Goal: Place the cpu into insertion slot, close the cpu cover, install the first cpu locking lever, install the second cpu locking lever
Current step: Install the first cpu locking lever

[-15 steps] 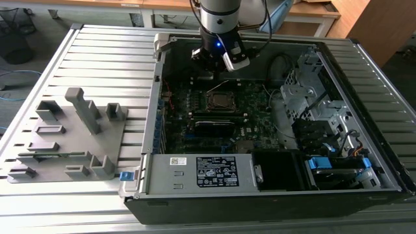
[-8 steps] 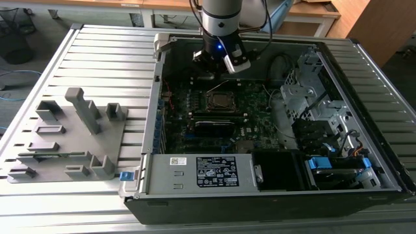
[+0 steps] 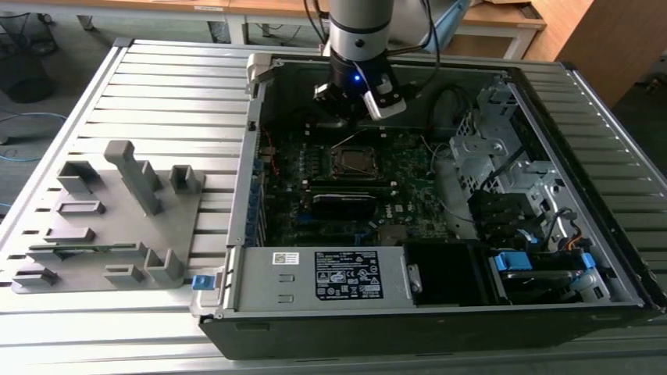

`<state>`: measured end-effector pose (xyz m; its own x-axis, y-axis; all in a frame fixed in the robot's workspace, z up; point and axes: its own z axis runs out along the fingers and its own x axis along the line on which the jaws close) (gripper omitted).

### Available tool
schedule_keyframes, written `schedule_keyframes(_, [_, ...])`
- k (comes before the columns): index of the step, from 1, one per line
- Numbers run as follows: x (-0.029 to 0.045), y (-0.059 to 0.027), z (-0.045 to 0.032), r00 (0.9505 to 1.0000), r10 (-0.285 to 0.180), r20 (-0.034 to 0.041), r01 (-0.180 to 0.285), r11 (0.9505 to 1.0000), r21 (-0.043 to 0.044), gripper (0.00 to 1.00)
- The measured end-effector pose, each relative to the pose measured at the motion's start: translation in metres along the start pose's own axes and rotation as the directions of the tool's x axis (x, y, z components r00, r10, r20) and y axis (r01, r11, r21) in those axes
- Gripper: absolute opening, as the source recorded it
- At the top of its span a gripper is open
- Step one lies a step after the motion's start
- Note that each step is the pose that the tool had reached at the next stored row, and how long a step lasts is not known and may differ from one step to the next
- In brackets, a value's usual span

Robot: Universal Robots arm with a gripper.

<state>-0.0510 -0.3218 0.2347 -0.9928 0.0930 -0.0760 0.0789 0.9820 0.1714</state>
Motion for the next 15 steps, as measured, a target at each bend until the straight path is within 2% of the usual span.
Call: schedule_keyframes(15, [-0.0014,0.0045,0.0065,1.0000,0.000,0.0000,0.000,1.0000,-0.0002,0.11])
